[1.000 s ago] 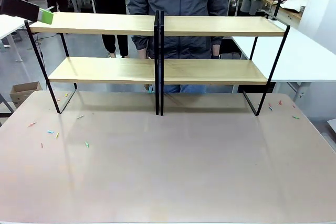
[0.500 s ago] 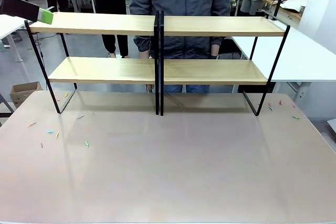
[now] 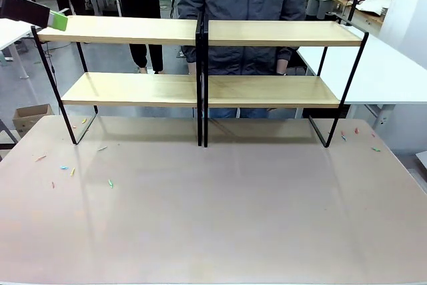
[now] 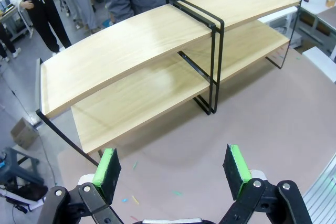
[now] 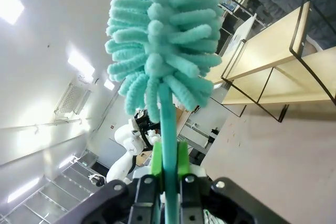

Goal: Clean the shelves.
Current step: Place the Duster on the table.

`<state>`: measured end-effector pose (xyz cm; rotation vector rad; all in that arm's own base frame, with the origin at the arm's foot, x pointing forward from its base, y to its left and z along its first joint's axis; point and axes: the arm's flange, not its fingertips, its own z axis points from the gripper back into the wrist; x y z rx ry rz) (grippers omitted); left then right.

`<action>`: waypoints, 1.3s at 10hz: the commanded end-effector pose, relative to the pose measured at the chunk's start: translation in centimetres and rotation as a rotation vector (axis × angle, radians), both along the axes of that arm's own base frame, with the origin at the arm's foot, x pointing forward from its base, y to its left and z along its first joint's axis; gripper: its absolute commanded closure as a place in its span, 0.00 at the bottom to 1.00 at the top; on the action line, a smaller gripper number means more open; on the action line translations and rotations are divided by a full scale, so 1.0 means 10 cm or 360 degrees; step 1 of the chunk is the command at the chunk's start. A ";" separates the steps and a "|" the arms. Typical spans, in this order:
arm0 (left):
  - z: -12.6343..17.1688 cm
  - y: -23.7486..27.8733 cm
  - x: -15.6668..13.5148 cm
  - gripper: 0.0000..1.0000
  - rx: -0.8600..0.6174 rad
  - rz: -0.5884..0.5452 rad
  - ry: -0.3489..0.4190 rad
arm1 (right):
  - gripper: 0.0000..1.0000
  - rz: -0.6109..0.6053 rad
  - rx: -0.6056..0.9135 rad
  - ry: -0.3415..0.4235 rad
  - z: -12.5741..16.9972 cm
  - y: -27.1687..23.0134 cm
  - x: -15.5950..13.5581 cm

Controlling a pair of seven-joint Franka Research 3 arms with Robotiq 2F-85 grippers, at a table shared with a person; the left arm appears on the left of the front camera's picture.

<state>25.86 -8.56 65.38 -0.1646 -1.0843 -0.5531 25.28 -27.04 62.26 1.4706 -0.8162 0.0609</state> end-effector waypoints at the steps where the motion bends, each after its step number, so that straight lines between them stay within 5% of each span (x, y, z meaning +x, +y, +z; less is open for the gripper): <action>1: -0.01 0.01 0.01 0.00 -0.0004 -0.0002 0.0001 | 0.88 0.0012 0.0000 0.0015 0.05 0.00 -0.03; 3: 0.00 0.00 0.00 0.00 0.0000 0.0000 0.0000 | 0.88 0.0000 0.0000 0.0000 0.00 0.00 0.00; 4: 0.14 0.10 -0.02 0.00 -0.0054 0.0051 0.0122 | 0.88 0.0288 -0.0542 -0.0244 0.19 0.47 -0.15; 6: -0.43 0.70 0.14 0.00 -0.0373 0.0060 0.0663 | 0.88 0.0742 -0.1195 -0.0316 -0.10 1.23 -0.05; 8: -1.40 1.26 0.49 0.00 -0.0759 0.0163 0.1178 | 0.88 0.1031 -0.1519 -0.0328 -0.57 1.81 0.14; 9: -1.80 1.38 0.59 0.00 -0.1012 0.0052 0.1361 | 0.88 0.1062 -0.1628 -0.0351 -0.78 2.01 0.23; 11: -2.35 1.24 0.71 0.00 -0.1304 -0.0092 0.1542 | 0.88 0.1186 -0.1882 -0.0541 -1.22 2.30 0.41; 13: -2.87 0.95 0.90 0.00 -0.1328 -0.0290 0.1960 | 0.88 0.1244 -0.2098 -0.0467 -1.82 2.45 0.53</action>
